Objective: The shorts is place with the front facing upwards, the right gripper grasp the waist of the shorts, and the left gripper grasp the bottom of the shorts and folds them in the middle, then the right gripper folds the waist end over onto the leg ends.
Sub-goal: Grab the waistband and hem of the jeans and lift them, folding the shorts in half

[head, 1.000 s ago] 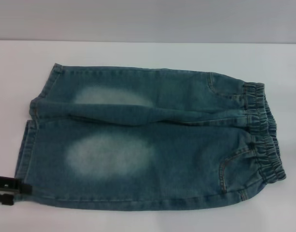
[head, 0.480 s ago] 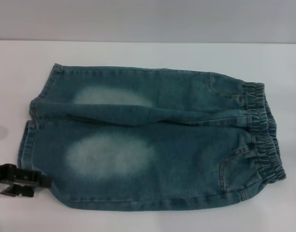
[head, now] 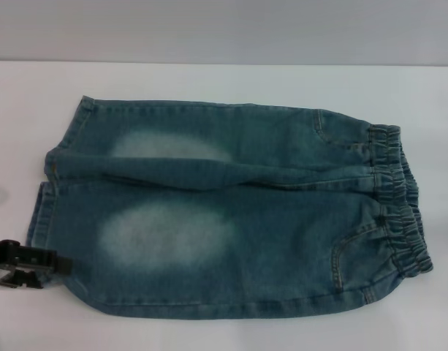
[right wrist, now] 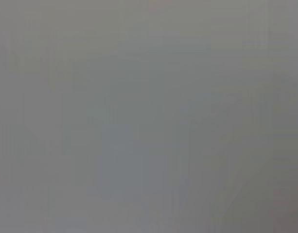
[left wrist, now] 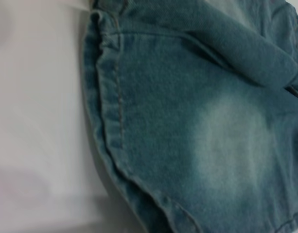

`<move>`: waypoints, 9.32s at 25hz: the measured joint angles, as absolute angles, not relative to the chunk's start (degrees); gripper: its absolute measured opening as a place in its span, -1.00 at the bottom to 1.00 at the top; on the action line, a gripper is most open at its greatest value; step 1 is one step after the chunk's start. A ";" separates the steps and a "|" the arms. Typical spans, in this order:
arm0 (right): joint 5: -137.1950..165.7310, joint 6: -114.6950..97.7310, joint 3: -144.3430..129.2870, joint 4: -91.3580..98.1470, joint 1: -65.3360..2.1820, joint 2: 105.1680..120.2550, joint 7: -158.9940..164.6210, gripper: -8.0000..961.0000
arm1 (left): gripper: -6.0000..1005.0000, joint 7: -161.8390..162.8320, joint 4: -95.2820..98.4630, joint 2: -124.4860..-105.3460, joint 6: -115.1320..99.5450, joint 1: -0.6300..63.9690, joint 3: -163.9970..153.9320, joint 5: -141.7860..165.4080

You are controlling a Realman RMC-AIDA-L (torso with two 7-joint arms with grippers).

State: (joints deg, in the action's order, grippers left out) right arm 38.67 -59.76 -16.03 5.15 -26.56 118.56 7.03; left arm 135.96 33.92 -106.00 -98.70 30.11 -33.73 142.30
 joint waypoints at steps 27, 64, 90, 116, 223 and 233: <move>38.42 -59.77 -16.34 5.10 -27.08 118.65 7.29 0.71 | 0.33 135.95 33.91 -105.25 -98.60 31.38 -34.31 142.72; 38.46 -59.67 -16.34 5.09 -27.48 118.56 7.76 0.71 | -0.11 135.96 33.62 -104.76 -97.79 33.76 -35.04 142.80; 38.27 -59.71 -16.08 4.92 -26.53 118.65 8.39 0.71 | -0.84 135.49 34.19 -104.99 -95.25 32.49 -35.98 142.91; 111.32 -93.37 -27.43 40.78 -23.83 109.80 90.25 0.71 | -0.90 132.54 34.28 -105.99 -90.55 32.92 -29.55 142.28; 125.65 -99.31 -28.74 47.17 -25.45 113.30 94.32 -0.98 | -0.81 131.13 35.67 -106.89 -83.49 34.24 -22.92 130.21; 119.81 -89.50 -22.18 38.55 -23.36 114.26 88.33 -0.98 | -0.80 128.32 36.75 -109.51 -77.86 36.83 -23.19 123.94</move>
State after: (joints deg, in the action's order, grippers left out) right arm 119.81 -89.50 -22.19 38.55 -23.36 114.26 88.33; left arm 128.32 36.75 -109.51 -77.86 36.83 -23.19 123.94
